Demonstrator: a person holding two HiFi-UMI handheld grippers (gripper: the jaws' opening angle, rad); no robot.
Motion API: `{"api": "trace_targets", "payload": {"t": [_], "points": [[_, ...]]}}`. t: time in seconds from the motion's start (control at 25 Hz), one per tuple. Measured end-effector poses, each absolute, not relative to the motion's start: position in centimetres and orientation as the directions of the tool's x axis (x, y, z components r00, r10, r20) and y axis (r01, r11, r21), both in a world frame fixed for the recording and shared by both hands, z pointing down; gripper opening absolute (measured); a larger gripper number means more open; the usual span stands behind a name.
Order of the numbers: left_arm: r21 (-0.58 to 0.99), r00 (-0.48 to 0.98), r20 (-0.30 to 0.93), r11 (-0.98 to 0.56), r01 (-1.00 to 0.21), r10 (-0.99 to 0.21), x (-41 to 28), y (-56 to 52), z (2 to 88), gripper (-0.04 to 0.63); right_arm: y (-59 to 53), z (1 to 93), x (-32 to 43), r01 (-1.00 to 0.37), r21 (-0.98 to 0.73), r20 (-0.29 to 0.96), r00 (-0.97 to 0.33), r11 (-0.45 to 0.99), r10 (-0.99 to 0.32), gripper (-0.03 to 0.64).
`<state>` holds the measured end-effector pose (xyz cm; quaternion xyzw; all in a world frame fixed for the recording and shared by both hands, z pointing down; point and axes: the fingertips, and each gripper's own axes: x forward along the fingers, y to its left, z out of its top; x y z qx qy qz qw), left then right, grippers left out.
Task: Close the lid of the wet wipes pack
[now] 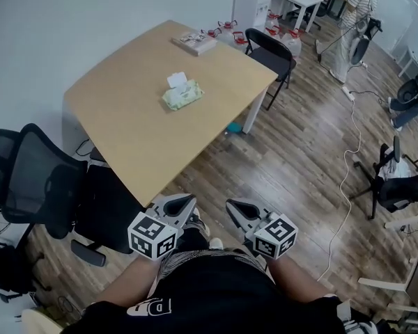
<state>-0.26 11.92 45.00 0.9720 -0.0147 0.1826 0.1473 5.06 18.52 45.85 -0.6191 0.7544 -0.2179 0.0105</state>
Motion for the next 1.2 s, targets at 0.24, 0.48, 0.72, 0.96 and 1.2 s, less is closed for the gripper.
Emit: {"api": "trace_targets", "payload": {"t": [0.24,0.48,0.72,0.96,1.2], "points": [[0.283,0.939,0.344,-0.956,-0.083,0.021,1.7,9.2,45.2,0.017,16.8,47.2,7.0,-0.931,-0.349,0.289,-0.219,0.111,-0.932,0.006],[0.29,0.937,0.348,-0.947,-0.141,-0.033,3.1,3.4,46.1,0.017,12.1,48.3,8.7,-0.935,-0.328,0.333,-0.246,0.133,-0.91,0.006],[0.288,0.933,0.353,-0.941,-0.176,-0.066,5.1,-2.5,46.4,0.017,6.1,48.2,11.2,-0.939,-0.306,0.361,-0.269,0.16,-0.893,0.006],[0.302,0.928,0.368,-0.936,-0.182,-0.061,7.0,-8.2,47.1,0.017,-0.2,48.0,13.9,-0.949,-0.262,0.382,-0.27,0.177,-0.884,0.006],[0.305,0.929,0.361,-0.932,-0.198,-0.079,7.8,-13.3,47.4,0.017,-5.6,48.9,15.2,-0.953,-0.222,0.43,-0.287,0.207,-0.856,0.006]]}}
